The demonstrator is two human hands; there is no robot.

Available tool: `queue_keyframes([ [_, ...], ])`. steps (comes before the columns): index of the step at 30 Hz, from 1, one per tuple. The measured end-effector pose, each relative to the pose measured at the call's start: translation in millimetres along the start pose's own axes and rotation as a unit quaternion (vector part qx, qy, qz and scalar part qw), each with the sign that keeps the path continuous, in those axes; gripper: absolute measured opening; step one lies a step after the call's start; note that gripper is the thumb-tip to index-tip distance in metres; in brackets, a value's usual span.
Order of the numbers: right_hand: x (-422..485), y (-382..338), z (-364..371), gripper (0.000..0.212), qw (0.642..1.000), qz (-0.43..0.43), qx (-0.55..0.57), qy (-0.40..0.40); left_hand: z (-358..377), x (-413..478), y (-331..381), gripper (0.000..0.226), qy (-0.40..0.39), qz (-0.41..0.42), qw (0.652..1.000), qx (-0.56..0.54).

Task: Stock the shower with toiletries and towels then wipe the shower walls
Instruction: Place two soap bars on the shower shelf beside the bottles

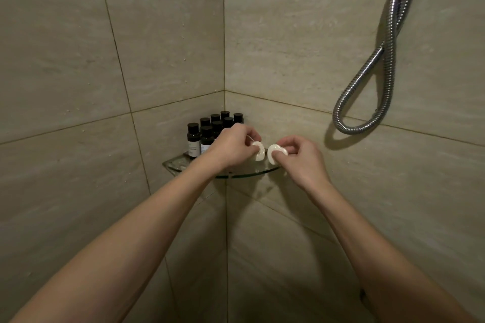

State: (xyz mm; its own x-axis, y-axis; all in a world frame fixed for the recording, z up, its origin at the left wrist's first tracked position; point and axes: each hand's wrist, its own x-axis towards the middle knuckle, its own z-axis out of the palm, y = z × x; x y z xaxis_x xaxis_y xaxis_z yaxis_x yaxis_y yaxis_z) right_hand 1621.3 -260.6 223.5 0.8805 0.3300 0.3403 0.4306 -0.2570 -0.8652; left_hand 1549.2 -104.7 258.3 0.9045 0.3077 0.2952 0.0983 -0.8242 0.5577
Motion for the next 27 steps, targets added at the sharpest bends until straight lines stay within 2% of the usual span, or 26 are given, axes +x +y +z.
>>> queue_keyframes([
  [5,6.5,-1.6,3.0,0.010,0.999,0.007,-0.039,-0.020,-21.0,33.9,11.2,0.018,-0.182,0.038,0.977,0.103],
  [9,8.9,-3.2,3.8,0.016,0.990,-0.030,-0.136,-0.027,-26.7,55.0,13.5,0.015,-0.257,0.040,0.951,0.166],
  [11,9.1,-2.4,4.7,0.022,0.980,-0.061,-0.187,-0.023,-25.8,59.4,12.4,0.015,-0.250,0.055,0.950,0.179],
  [16,3.4,4.6,3.0,0.031,0.967,-0.121,-0.224,-0.010,-25.1,49.9,5.6,0.018,-0.142,0.115,0.970,0.162],
  [21,-7.1,12.0,-3.6,0.031,0.962,-0.151,-0.225,-0.032,-24.9,35.1,2.4,0.035,-0.113,0.148,0.950,0.253],
  [27,-6.8,11.4,0.2,0.023,0.950,-0.160,-0.268,0.017,-13.4,30.1,4.8,0.032,-0.046,0.165,0.920,0.352],
])
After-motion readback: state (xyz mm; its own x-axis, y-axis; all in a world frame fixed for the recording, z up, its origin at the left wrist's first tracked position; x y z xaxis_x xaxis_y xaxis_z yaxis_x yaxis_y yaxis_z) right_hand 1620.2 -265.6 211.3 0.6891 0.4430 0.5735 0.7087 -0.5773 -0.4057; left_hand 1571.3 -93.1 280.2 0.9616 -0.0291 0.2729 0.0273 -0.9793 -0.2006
